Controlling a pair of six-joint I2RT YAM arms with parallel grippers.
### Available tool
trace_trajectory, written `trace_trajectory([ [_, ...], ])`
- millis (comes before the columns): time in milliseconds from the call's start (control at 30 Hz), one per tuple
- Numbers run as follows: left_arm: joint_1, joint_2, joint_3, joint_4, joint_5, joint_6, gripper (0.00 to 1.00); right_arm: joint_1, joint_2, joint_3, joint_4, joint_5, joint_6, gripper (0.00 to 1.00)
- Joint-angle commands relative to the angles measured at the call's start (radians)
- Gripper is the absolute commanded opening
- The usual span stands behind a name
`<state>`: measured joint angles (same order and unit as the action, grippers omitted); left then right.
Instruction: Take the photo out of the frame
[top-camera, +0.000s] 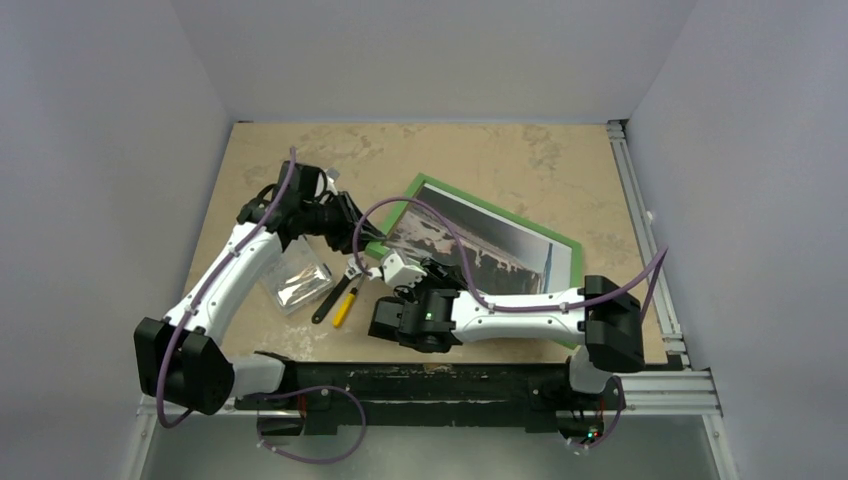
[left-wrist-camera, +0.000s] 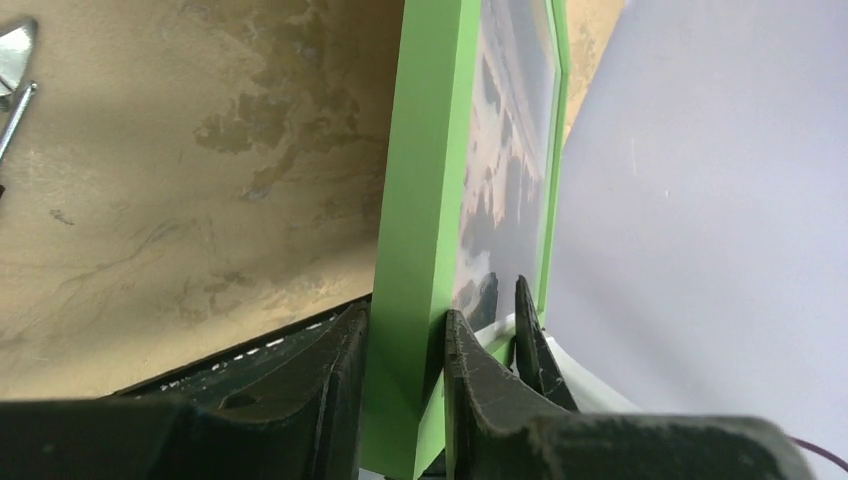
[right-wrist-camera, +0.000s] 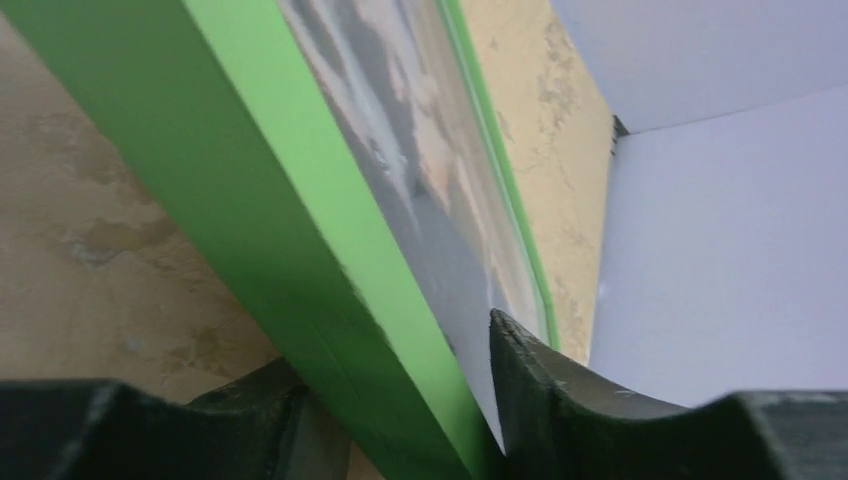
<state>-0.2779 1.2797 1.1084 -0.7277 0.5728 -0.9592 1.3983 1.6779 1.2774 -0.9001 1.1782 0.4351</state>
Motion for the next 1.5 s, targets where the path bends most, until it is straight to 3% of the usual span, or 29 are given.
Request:
trace_trajectory([
  [0,0.014,0.011,0.053,-0.071,-0.108,-0.020,0.00,0.010,0.032,0.077,-0.140,0.103,0.089,0.42],
  [67,0.014,0.016,0.065,-0.074,-0.110,-0.018,0.00,0.008,0.055,0.107,-0.190,0.132,0.119,0.28],
  [167,0.015,0.010,0.073,-0.065,-0.126,-0.013,0.00,0.009,0.090,0.159,-0.283,0.165,0.178,0.21],
  [267,0.025,0.012,0.083,-0.051,-0.118,0.003,0.03,0.007,0.104,0.189,-0.336,0.184,0.212,0.00],
  [533,0.110,-0.071,0.158,-0.069,-0.213,0.097,0.82,-0.007,0.044,0.217,-0.198,0.174,0.048,0.00],
  [567,0.123,-0.087,0.185,-0.086,-0.251,0.114,0.89,-0.016,0.028,0.211,-0.143,0.154,-0.002,0.00],
  [667,0.158,-0.143,0.258,-0.129,-0.387,0.147,0.96,-0.050,-0.040,0.182,0.080,0.077,-0.165,0.00],
  [767,0.165,-0.203,0.273,-0.138,-0.502,0.164,0.97,-0.099,-0.098,0.190,0.232,-0.023,-0.274,0.00],
  [900,0.163,-0.257,0.230,-0.104,-0.547,0.203,0.96,-0.164,-0.102,0.312,0.302,-0.132,-0.346,0.00],
  [1200,0.121,-0.296,0.043,0.010,-0.560,0.318,0.87,-0.231,0.040,0.778,0.264,-0.141,-0.478,0.00],
  [1333,0.112,-0.300,-0.009,0.042,-0.564,0.336,0.86,-0.310,0.035,0.898,0.223,-0.275,-0.385,0.00],
  [1467,0.109,-0.300,-0.010,0.041,-0.554,0.345,0.85,-0.500,-0.045,0.853,0.199,-0.511,-0.157,0.00],
])
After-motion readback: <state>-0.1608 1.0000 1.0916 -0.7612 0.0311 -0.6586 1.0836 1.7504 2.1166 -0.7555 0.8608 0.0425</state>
